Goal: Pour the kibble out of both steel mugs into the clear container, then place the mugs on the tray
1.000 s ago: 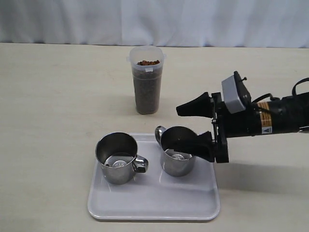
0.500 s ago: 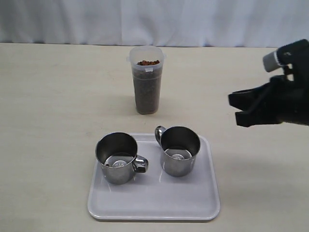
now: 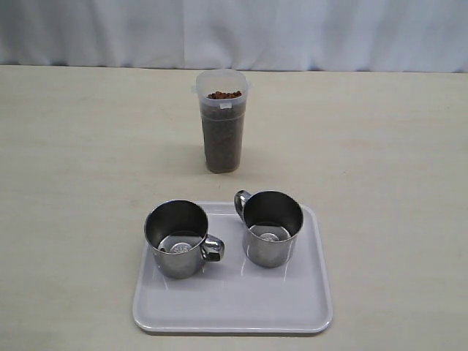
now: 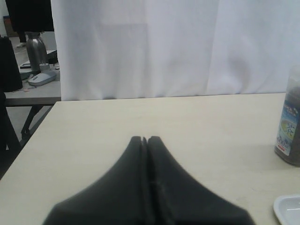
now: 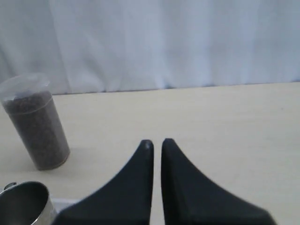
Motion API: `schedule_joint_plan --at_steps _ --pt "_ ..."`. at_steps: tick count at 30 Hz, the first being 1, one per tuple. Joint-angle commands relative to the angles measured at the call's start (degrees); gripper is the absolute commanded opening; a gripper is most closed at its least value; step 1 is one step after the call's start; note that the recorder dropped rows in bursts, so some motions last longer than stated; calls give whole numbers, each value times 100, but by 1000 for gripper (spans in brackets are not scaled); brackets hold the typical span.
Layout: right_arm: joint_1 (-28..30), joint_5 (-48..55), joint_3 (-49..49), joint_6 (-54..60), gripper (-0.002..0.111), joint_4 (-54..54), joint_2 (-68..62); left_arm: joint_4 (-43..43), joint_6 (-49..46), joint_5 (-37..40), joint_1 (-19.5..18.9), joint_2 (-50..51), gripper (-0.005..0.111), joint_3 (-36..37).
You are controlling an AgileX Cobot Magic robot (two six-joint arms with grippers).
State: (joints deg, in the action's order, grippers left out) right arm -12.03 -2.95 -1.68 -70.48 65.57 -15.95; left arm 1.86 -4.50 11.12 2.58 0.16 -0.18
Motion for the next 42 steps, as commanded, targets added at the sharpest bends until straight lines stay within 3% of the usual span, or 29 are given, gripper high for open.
schedule_joint_plan --at_steps 1,36,37,39,42 --pt "9 415 168 -107 5 -68 1022 33 -14 -38 27 -16 0 18" --pt "6 477 168 -196 5 -664 1302 20 -14 -80 27 -16 0 18" --pt "6 475 168 -196 5 -848 1302 20 -14 -80 27 -16 0 18" --pt "6 592 168 268 5 -2202 1302 20 -14 -80 27 -16 0 18" --pt "-11 1039 168 3216 5 -4176 1350 20 -14 -80 27 -16 0 18"
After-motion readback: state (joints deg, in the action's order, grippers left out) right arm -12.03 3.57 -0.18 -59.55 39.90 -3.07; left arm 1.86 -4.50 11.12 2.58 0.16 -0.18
